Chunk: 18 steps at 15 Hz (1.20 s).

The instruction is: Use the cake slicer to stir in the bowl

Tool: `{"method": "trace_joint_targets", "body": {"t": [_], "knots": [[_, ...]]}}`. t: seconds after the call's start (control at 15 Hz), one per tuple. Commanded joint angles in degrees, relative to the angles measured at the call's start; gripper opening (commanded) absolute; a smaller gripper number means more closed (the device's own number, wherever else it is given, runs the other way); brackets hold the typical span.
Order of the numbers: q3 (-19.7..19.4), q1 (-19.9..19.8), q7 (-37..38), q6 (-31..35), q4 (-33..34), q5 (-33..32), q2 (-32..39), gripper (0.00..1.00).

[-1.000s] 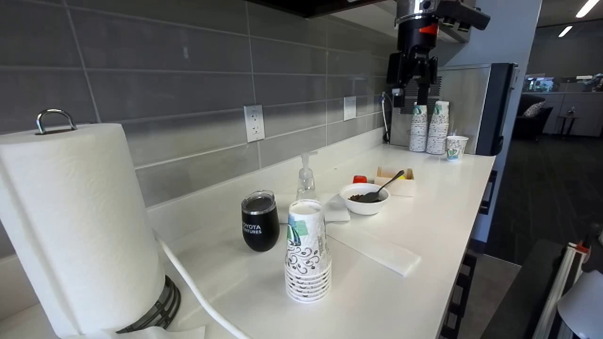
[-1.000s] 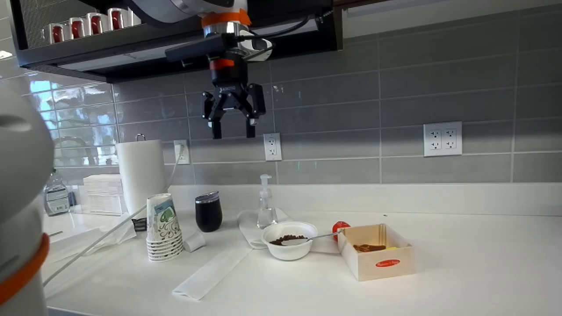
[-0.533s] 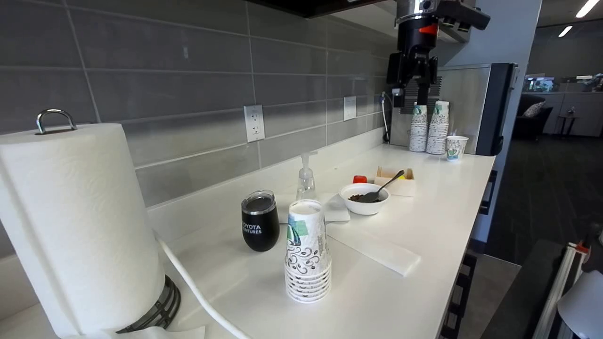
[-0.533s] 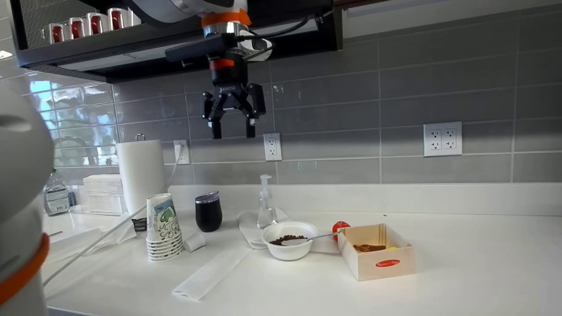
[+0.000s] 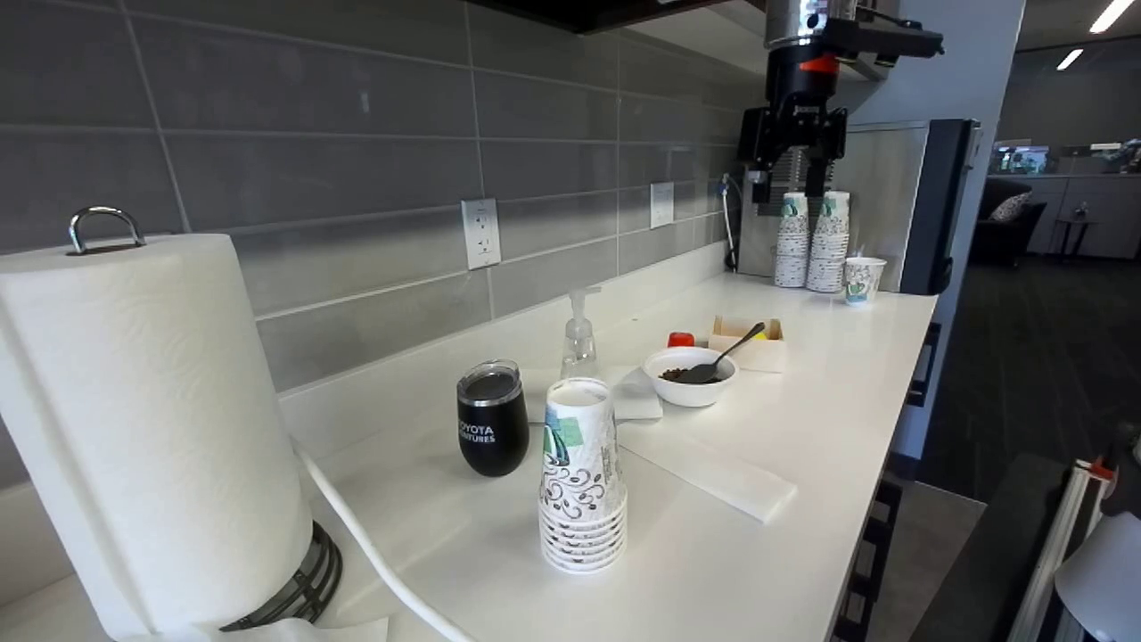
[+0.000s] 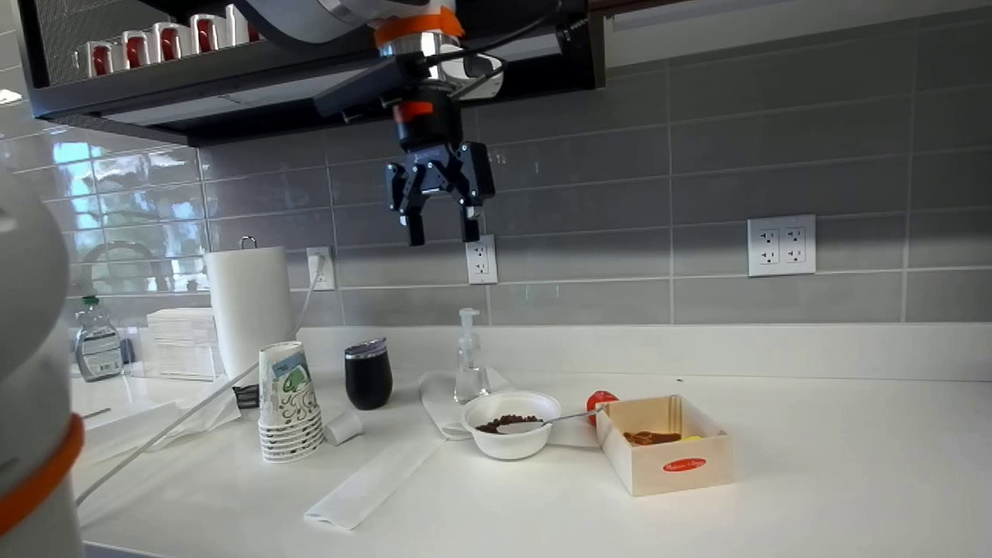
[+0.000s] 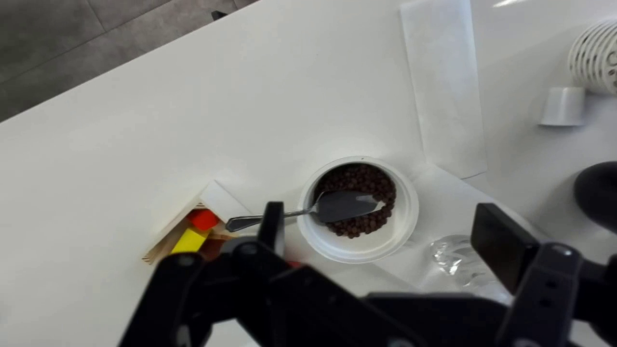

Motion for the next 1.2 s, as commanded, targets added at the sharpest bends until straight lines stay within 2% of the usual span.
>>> {"method": "trace_joint_targets", "body": {"t": [0.0,0.27,0.67,0.93,1.13], "knots": [[1.06,-4.05,7.23,5.72,-3.79,-4.1,-2.01,1.0],[1.83,-8.13,16.63,15.04,-7.48,-5.91,-0.5,1.0],[5.38,-14.9,31.66,28.96,-8.37,-7.07,8.0,1.0],[7.14,-17.11,41.04,33.28,-5.4,-10.22,16.02,1.0],[6.99,-16.74,47.18,34.54,-3.0,-13.06,21.18,1.0]]}}
